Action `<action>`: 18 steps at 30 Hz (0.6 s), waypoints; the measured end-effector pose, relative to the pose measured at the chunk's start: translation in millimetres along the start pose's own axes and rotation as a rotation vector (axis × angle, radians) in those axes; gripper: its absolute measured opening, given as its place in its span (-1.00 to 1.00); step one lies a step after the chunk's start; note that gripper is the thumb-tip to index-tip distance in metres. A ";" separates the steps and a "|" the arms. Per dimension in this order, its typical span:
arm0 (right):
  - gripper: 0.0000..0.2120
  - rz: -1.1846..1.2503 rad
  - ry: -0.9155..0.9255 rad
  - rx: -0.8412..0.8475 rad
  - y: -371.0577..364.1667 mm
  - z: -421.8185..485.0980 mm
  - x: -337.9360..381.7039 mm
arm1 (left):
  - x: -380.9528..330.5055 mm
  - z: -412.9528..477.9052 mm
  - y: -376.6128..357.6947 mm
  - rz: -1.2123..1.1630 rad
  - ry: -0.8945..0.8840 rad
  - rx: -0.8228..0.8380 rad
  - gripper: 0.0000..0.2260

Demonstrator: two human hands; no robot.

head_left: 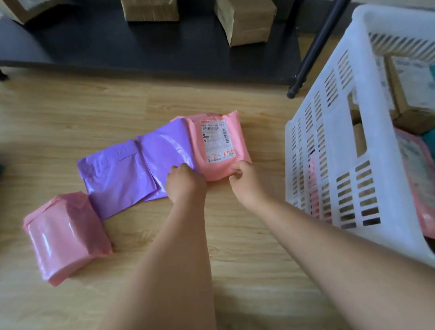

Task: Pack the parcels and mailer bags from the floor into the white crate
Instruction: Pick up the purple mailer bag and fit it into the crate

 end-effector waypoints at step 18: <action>-0.66 -0.006 -0.019 0.005 21.5 -18.8 4.3 | 7.4 -2.0 10.6 0.045 -0.041 -0.066 -0.71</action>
Point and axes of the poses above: each hand's wrist, its own z-axis towards the middle knuckle, its own y-axis out of the back of the hand, x = y × z, the point moved 6 cm from there along z, towards the middle knuckle, and after that the axes turned 4 degrees about y, right-handed, at the moved point
